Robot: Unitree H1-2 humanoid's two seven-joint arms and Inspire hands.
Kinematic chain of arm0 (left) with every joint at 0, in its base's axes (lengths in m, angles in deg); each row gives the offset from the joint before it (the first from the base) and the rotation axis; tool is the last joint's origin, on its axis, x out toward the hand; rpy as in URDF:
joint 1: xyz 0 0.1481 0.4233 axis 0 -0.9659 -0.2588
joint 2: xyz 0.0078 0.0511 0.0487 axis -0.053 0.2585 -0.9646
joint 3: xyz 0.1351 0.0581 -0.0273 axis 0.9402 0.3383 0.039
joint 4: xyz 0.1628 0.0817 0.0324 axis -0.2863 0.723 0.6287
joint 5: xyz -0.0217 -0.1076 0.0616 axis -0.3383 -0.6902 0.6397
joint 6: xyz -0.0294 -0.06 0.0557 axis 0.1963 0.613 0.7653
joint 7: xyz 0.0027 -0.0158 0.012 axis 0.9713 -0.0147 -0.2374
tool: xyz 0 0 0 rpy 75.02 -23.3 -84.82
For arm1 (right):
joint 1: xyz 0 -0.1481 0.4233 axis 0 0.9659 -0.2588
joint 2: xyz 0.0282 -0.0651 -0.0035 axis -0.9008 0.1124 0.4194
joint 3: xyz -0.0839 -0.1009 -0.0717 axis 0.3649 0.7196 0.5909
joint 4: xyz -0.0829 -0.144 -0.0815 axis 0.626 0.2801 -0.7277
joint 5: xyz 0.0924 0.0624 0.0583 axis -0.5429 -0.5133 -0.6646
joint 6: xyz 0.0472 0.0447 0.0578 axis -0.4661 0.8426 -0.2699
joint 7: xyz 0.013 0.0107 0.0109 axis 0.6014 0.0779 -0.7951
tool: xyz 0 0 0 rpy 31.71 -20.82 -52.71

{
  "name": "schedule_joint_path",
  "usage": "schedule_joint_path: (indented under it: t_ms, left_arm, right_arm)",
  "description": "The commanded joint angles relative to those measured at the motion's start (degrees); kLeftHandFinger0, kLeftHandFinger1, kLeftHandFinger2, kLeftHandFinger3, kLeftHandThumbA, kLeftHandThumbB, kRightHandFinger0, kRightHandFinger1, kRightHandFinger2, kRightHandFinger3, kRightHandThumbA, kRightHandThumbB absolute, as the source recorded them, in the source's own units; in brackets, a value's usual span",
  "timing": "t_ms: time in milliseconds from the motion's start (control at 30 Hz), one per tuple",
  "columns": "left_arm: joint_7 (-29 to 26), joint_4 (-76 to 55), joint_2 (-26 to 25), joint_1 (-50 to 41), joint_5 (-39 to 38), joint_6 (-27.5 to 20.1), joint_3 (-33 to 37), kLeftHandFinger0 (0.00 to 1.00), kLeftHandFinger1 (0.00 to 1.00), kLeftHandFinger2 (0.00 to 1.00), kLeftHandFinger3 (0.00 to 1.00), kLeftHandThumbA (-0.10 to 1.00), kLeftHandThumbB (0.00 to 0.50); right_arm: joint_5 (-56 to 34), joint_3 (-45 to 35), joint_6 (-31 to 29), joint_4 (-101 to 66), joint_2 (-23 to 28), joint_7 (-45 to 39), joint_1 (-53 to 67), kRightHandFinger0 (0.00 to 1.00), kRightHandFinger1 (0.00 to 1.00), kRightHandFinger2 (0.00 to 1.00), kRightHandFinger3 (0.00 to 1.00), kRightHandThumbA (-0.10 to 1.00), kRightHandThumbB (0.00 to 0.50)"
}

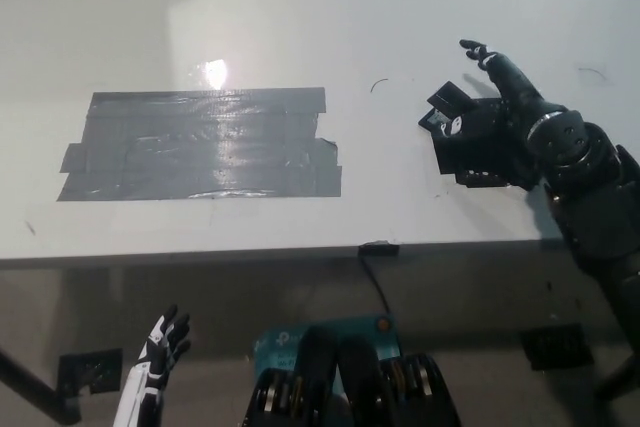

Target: A stapler is kept on the black spot marked on the desk infront of the robot. The robot picks up the stapler using its right hand and passes it to a person

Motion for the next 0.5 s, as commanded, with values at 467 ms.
schedule_joint_path:
  t_ms: [467]
  left_arm:
    - [1.0, -1.7, -1.0, 0.2, -0.1, -0.7, 0.6, 1.0, 1.0, 1.0, 1.0, 1.0, 0.5]
  right_arm:
    - [4.1, 2.0, -2.3, -1.5, 0.8, -0.2, -1.8, 1.0, 1.0, 1.0, 1.0, 1.0, 0.307]
